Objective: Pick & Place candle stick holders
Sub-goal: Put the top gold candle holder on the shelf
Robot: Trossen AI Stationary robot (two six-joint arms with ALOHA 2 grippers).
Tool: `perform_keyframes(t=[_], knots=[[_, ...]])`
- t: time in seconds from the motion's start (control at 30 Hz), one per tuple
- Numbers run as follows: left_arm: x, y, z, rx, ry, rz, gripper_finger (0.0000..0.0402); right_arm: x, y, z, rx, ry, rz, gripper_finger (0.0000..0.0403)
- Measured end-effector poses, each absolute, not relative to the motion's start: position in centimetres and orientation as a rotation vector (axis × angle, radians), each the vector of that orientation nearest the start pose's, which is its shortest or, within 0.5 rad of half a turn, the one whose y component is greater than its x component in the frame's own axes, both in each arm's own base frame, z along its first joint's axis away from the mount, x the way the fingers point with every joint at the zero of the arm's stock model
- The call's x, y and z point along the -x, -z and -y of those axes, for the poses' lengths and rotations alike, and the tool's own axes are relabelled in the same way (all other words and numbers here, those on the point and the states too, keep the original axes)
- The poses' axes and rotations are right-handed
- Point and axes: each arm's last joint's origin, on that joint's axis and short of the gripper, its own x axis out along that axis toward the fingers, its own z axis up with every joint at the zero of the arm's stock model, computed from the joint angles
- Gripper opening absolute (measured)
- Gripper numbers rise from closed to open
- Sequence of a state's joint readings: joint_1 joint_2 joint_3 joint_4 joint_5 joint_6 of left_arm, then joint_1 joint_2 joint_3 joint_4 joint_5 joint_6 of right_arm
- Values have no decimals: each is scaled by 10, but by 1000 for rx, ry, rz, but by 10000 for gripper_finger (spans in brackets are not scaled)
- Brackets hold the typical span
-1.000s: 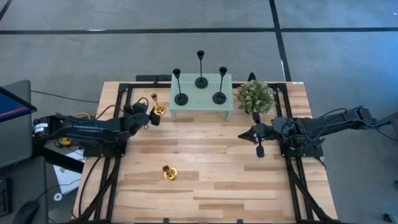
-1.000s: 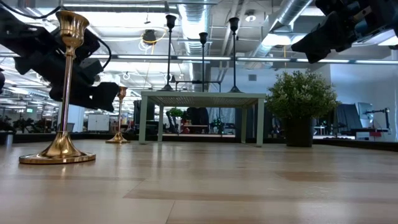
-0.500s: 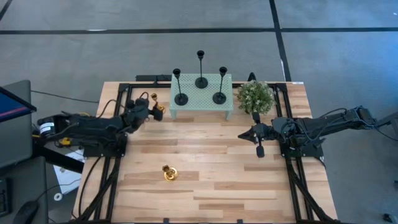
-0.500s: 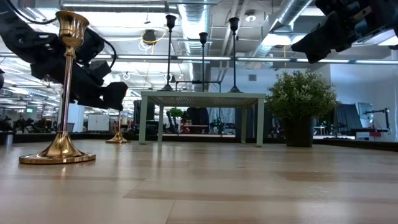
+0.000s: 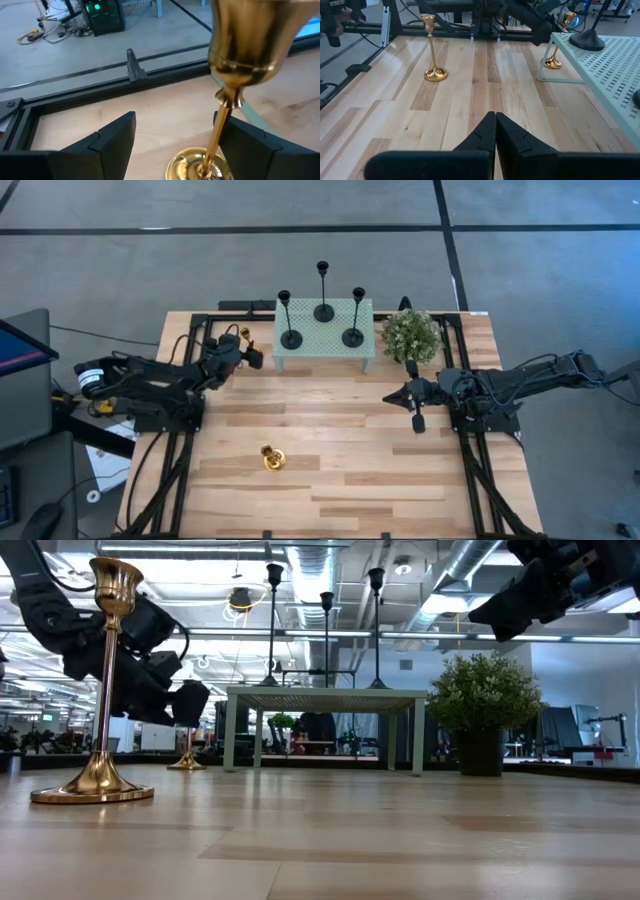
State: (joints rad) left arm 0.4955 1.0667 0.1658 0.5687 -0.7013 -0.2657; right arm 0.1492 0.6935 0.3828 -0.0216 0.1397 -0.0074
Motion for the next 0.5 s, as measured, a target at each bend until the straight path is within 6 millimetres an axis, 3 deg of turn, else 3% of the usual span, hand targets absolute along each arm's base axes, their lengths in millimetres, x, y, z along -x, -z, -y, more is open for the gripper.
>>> perform_keyframes(t=[0.2,0.5], knots=[[-147,-147,-102,197,-1230,-206,245,-159,-223,-20,55,-11,-329,0],[-147,-148,-102,198,-1230,-195,110,-159,-223,-20,55,-11,-329,0]])
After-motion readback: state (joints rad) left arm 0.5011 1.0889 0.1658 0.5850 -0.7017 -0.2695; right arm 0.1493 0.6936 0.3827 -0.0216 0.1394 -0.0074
